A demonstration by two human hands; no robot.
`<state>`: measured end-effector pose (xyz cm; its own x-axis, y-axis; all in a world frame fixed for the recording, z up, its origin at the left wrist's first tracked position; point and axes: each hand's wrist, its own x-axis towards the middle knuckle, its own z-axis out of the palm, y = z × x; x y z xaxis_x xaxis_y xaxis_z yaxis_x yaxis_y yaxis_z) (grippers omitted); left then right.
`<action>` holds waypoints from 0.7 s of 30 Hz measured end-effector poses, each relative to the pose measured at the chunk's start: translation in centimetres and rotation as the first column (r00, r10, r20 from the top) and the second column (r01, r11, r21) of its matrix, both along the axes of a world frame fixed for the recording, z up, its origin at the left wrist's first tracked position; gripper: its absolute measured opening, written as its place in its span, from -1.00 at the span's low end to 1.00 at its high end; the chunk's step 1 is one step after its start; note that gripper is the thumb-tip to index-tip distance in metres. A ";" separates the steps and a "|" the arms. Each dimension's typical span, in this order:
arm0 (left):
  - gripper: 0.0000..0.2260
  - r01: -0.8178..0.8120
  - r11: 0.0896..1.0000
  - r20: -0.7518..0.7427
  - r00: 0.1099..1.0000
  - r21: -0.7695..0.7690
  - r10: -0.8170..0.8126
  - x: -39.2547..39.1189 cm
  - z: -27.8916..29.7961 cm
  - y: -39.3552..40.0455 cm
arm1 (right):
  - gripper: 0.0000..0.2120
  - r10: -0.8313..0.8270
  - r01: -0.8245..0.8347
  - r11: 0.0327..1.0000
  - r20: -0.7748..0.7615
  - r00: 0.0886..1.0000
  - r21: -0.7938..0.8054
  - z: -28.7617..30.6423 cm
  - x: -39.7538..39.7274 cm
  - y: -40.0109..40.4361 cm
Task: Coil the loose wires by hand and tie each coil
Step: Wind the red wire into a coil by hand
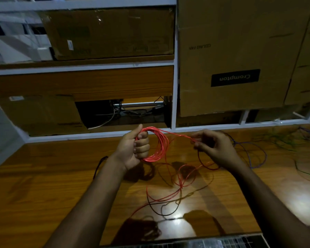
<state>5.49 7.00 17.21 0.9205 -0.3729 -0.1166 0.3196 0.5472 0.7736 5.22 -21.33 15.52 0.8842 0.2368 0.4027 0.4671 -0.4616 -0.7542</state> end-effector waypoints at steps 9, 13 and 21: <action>-0.63 0.062 0.998 0.027 0.998 0.007 -0.063 -0.1 0.4 -0.3 | -0.81 -0.223 0.338 0.866 0.323 0.920 -0.367 -0.9 0.1 2.4; -0.64 0.010 1.000 0.026 1.000 -0.010 -0.010 0.3 0.8 0.4 | -0.78 -0.042 0.047 0.996 0.071 0.997 -0.079 0.1 -0.5 2.8; -0.64 -0.052 0.999 0.032 0.998 -0.006 0.052 0.2 0.6 1.1 | -0.77 0.220 -0.055 0.895 -0.332 0.917 0.442 0.0 -1.4 2.7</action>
